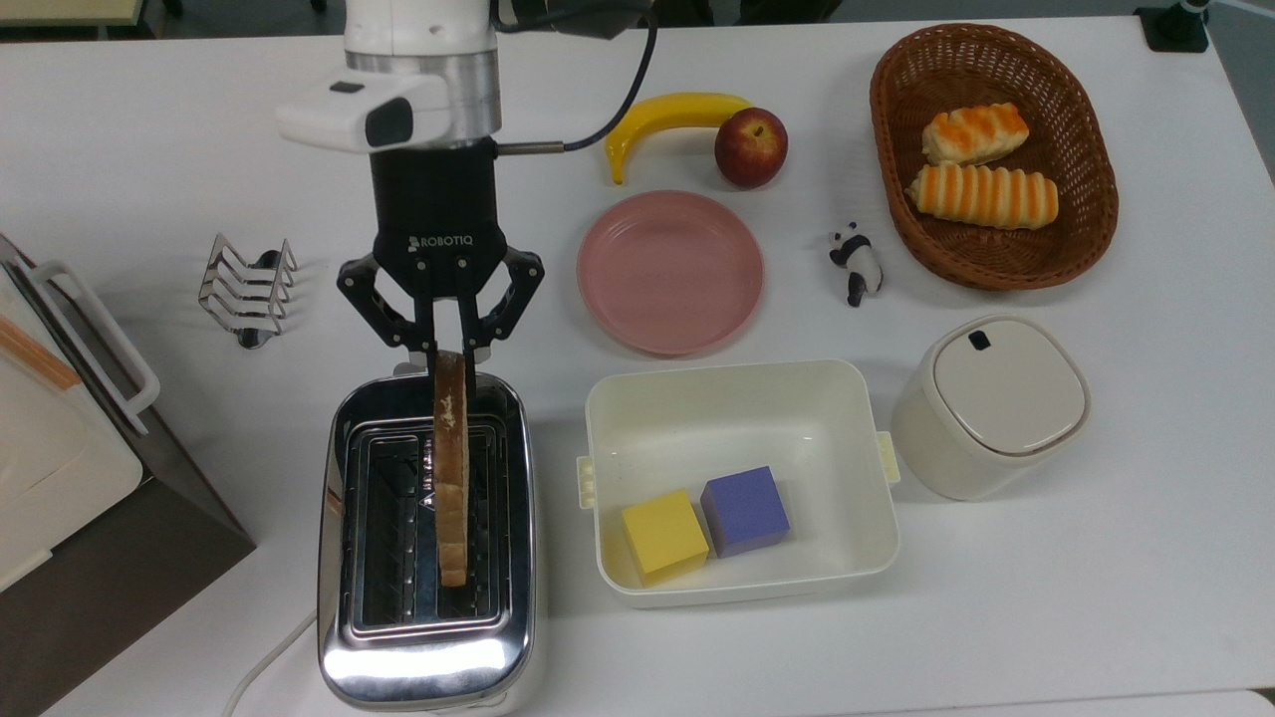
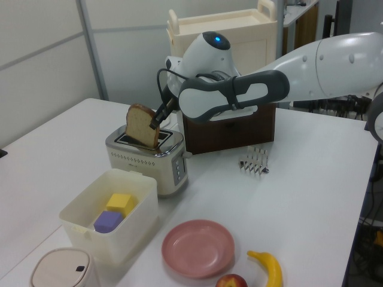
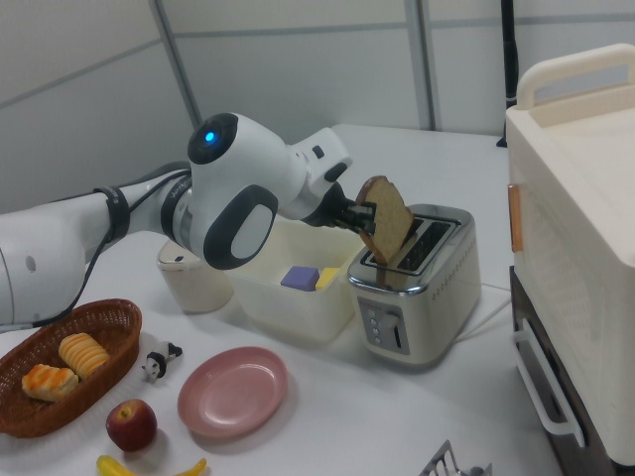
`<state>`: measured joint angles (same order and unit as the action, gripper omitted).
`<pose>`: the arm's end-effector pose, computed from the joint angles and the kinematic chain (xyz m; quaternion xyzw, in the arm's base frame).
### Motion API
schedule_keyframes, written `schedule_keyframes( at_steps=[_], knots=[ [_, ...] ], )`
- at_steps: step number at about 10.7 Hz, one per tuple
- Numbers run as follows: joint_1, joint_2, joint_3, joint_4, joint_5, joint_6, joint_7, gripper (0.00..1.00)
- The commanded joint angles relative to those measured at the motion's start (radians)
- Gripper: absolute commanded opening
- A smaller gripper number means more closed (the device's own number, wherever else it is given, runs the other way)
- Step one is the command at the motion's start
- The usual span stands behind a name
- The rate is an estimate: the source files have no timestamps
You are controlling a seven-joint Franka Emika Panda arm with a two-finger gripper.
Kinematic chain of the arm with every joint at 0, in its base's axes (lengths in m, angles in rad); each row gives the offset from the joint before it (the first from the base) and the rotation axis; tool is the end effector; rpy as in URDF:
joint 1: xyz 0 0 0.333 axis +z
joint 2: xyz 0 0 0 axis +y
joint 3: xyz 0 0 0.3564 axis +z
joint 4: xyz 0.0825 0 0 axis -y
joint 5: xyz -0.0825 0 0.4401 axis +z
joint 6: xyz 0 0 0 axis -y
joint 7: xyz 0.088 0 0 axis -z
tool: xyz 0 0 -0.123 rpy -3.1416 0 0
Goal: Put the bread in the toaster
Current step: 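Carry the slice over the toaster and lower it into a slot, then open the gripper and raise it away from the toaster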
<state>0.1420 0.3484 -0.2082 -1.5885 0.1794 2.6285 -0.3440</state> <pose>0.7839 -0.0317 0.5256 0.9345 0.0897 0.3428 0.0335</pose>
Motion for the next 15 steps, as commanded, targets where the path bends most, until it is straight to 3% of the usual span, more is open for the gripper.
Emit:
schedule_keyframes(
  at_steps=[1,2,3,4,5,7,10,15],
  knots=[
    [0.007,0.003,0.003,-0.004,0.002,0.007,-0.016,0.26],
    [0.005,0.003,0.001,-0.007,0.005,0.01,-0.015,0.47],
    [-0.007,0.001,0.001,-0.011,0.006,0.01,-0.009,0.76],
    [-0.013,-0.002,0.001,-0.022,0.006,0.01,-0.007,0.93],
    [-0.015,-0.017,0.0,-0.031,0.006,0.007,-0.007,1.0],
    [-0.004,-0.081,0.0,-0.118,0.003,-0.016,-0.001,1.0],
    [-0.001,-0.164,-0.003,-0.142,-0.021,-0.303,0.152,1.0],
    [0.04,-0.273,0.007,-0.076,-0.216,-0.848,0.192,1.0]
  ],
)
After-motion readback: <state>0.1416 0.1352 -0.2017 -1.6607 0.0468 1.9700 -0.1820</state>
